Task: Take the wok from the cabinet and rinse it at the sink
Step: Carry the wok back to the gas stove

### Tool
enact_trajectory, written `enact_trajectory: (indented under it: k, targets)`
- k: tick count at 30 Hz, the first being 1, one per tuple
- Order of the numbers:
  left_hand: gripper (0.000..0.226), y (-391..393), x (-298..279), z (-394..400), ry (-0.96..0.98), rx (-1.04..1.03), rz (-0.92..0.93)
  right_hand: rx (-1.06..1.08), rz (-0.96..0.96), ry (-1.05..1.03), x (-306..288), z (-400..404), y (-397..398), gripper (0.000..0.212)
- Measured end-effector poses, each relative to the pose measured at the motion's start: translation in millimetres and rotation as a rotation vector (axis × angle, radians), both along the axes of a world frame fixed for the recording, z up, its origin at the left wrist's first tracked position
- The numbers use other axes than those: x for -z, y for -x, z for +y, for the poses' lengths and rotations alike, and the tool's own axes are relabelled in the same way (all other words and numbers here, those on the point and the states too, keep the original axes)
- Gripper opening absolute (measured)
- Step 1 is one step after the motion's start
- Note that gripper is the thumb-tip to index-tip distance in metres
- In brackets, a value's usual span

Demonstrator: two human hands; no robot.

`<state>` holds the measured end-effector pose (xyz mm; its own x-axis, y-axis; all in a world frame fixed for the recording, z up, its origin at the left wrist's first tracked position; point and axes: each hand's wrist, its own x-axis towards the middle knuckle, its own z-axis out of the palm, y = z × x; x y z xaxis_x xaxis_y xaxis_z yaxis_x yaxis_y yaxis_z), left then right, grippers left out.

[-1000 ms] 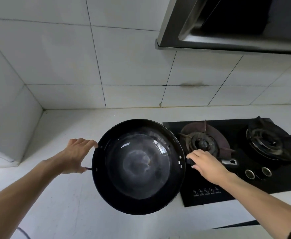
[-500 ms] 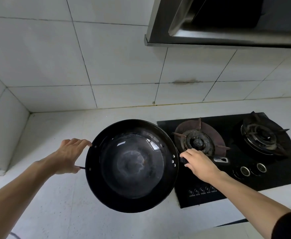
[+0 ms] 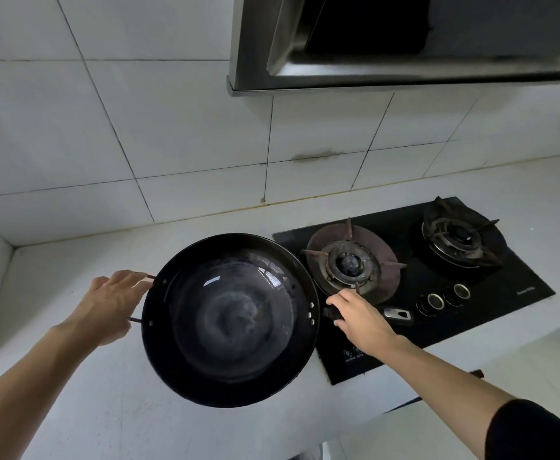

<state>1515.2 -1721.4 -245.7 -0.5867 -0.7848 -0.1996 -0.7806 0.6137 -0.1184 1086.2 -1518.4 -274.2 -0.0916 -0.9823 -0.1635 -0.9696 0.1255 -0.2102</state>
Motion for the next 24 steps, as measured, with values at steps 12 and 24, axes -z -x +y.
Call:
enact_trajectory:
  k: [12, 24]
  targets:
    - [0.051, 68, -1, 76, 0.008, -0.003, 0.259, 0.081, -0.107, 0.03, 4, 55, -27, 0.044]
    - [0.033, 120, 7, 192, -0.047, 0.006, 0.271, 0.06, -0.37, 0.082, 15, 109, -67, 0.043]
